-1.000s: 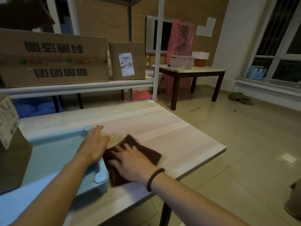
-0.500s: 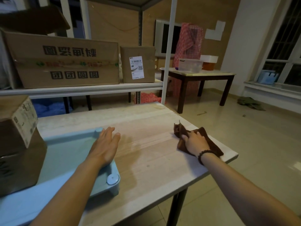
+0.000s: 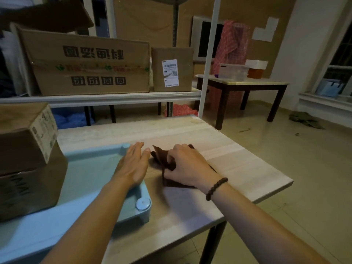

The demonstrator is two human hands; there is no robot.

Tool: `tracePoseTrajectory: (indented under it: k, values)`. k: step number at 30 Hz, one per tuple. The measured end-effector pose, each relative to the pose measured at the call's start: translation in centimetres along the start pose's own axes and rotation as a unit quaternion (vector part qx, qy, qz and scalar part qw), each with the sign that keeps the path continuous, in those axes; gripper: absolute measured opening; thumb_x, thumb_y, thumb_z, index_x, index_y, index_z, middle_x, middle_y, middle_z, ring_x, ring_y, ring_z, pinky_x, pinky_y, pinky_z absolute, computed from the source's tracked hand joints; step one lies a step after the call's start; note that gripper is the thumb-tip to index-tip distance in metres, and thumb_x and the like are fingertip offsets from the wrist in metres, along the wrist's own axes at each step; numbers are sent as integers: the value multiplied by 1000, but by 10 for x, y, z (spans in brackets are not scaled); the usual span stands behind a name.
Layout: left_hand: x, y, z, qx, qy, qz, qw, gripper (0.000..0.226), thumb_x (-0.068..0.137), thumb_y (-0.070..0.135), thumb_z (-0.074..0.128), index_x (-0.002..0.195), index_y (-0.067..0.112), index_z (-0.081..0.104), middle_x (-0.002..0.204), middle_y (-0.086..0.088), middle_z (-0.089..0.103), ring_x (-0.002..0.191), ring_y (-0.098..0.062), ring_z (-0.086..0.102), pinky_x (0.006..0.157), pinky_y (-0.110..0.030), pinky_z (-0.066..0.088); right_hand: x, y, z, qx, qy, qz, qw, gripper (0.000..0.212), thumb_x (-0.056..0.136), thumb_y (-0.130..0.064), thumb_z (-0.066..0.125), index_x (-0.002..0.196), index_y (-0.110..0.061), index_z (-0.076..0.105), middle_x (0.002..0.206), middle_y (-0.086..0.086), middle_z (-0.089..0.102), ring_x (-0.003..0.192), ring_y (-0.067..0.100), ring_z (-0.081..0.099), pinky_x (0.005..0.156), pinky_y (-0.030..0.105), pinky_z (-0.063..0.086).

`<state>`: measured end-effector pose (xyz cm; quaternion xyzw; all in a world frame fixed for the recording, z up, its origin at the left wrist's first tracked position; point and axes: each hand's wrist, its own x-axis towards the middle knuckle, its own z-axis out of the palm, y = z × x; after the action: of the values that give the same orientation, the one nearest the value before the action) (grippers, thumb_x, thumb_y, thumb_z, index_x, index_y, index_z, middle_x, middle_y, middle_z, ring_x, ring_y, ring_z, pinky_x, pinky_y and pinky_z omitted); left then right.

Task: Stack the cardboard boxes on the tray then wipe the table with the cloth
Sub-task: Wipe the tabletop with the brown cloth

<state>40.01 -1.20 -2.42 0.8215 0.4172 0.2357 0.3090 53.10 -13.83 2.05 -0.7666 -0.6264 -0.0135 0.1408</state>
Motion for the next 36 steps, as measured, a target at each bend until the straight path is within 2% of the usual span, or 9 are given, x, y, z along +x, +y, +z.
tracePoseTrajectory:
  k: [3, 6, 10, 15, 20, 23, 28, 31, 36]
  values:
    - [0, 0, 0, 1, -2, 2, 1000, 57, 104, 48, 21, 156, 26, 19, 166, 3, 14, 152, -16, 11, 123, -45, 13, -7, -13, -4, -59, -141, 20, 988, 25, 83, -34, 73, 94, -13, 62, 92, 0, 59, 81, 16, 54, 72, 33, 51]
    - [-1, 0, 0, 3, -3, 3, 1000, 57, 103, 49, 20, 156, 26, 19, 166, 3, 13, 152, -15, 10, 123, -45, 13, -1, -17, 2, -135, -88, 2, 987, 7, 93, -21, 61, 93, -16, 57, 80, 0, 52, 83, 24, 56, 71, 35, 41]
    - [-1, 1, -1, -1, -3, 6, 1000, 58, 104, 48, 18, 156, 25, 18, 166, 3, 13, 152, -15, 9, 123, -45, 12, 11, -10, 2, 89, 21, 61, 994, 12, 98, -24, 58, 107, -18, 65, 91, -3, 63, 82, 14, 63, 70, 29, 51]
    - [-1, -2, -1, -23, 1, -16, 1000, 59, 103, 51, 16, 157, 29, 12, 167, 1, 12, 152, -21, 13, 122, -45, 13, 29, 14, -44, 496, 273, 144, 811, 22, 100, -11, 53, 119, -22, 59, 107, 2, 66, 97, 13, 65, 80, 22, 56]
    - [-1, -3, -2, -26, 1, -5, 1000, 62, 102, 54, 14, 157, 27, 13, 166, 1, 14, 152, -19, 14, 123, -42, 13, 37, 75, -42, 556, 281, 319, 714, 29, 99, -11, 49, 126, -8, 59, 125, 13, 63, 93, 14, 58, 91, 36, 50]
    - [-3, -4, -1, -31, -7, -7, 999, 63, 101, 57, 13, 157, 31, 11, 167, 2, 11, 152, -19, 12, 122, -45, 13, 27, 95, -20, 417, 162, 420, 789, 59, 96, -21, 53, 150, -5, 37, 155, 16, 43, 131, 32, 48, 110, 46, 39]
    - [-2, -4, -1, -28, -3, -11, 1000, 61, 101, 57, 15, 157, 32, 12, 166, 1, 13, 151, -22, 14, 121, -49, 15, 26, 79, 14, 133, 108, 203, 964, 69, 98, -47, 55, 159, -25, 30, 170, 6, 17, 156, 29, 11, 125, 51, 8]
    - [-2, -4, 0, -21, -3, -11, 1000, 61, 101, 57, 15, 157, 32, 13, 166, 2, 12, 152, -19, 12, 122, -48, 14, 46, 67, 39, 47, -97, 209, 972, 77, 96, -69, 37, 161, -31, 22, 171, 7, 9, 156, 38, 2, 122, 59, 0]
    - [2, -5, 1, -20, -6, -13, 1000, 61, 101, 57, 18, 157, 32, 12, 167, 1, 12, 152, -21, 13, 122, -49, 15, 72, 21, 66, 23, -117, 99, 988, 64, 103, -59, 29, 161, -35, 20, 172, 4, 11, 157, 34, 2, 125, 54, 3]
